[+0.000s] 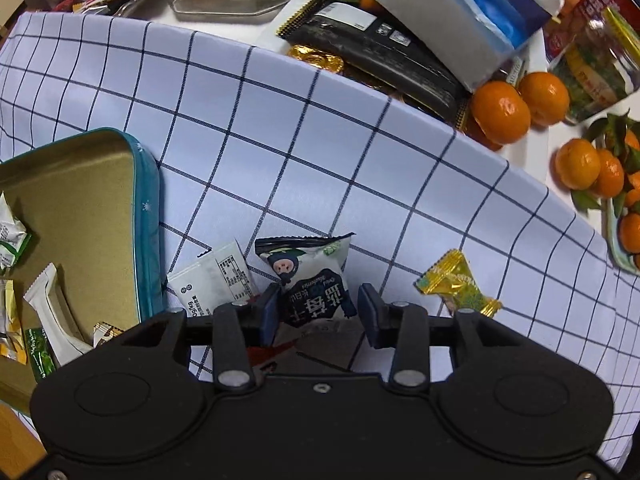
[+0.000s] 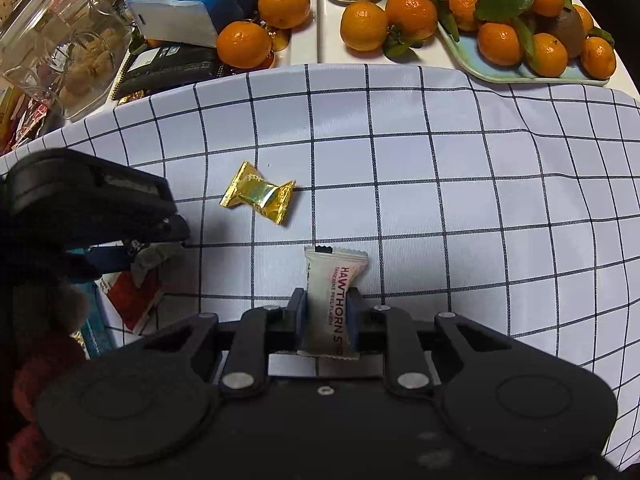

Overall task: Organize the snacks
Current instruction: 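Grasp the blue-white milk pack with the left gripper while the right gripper holds the Hawthorn candy, then carry the milk pack left and Hawthorn candy right toward the gold tray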

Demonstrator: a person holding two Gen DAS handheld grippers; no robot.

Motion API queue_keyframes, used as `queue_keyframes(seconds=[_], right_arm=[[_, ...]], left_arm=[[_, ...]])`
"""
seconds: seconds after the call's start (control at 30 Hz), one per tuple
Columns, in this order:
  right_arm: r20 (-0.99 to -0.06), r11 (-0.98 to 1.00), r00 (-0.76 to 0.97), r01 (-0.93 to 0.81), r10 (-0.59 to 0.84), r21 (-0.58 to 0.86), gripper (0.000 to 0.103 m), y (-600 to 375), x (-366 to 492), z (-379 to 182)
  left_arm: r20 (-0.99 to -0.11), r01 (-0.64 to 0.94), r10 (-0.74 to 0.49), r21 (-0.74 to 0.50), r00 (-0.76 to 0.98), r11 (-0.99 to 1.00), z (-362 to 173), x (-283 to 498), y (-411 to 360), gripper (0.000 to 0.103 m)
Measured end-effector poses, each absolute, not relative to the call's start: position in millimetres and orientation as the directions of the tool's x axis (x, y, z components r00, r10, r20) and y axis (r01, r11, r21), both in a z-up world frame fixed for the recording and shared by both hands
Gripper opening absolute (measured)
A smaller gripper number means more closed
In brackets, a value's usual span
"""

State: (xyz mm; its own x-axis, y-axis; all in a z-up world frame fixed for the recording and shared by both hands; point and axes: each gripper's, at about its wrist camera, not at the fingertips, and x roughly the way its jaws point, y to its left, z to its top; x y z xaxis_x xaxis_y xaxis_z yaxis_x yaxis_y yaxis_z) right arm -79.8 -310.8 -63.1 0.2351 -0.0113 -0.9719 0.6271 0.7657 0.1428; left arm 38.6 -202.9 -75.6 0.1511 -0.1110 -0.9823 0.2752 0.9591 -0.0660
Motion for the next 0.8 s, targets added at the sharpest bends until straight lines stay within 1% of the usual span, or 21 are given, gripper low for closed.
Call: queue_keyframes(seconds=[0.1,0.2,0.33,0.43,0.67,0.8], right_arm=[[-0.971,0.765,0.238,0.629,-0.017,0.141,0.022,-311,-82,-60],[-0.971,0.765,0.238,0.63,-0.026,0.134,0.022,-313,-84,-56],[-0.97,0.765,0.237,0.632,-0.044,0.12,0.022,-313,-87,-49],[-0.971,0.764,0.233,0.636,-0.055,0.11,0.022,-313,-90,-47],[-0.972,0.76,0.229,0.639,-0.045,0.115,0.022,-303,-93,-45],[-0.968,0.758,0.249,0.635,-0.019,0.149,0.022,-289,-86,-42]], left_arm=[[-0.984,0.272,-0.123,-0.084,0.129,0.959,-76,36,-202,0.045],[-0.985,0.265,-0.146,-0.118,0.089,0.957,-73,32,-198,0.045],[-0.984,0.301,-0.145,-0.109,0.1,0.947,-60,23,-197,0.045],[-0.981,0.31,-0.17,-0.132,0.099,0.942,-45,21,-194,0.045],[-0.984,0.285,-0.141,-0.106,0.108,0.953,-33,28,-168,0.045],[-0.986,0.258,-0.118,-0.086,0.115,0.962,-31,33,-145,0.045]])
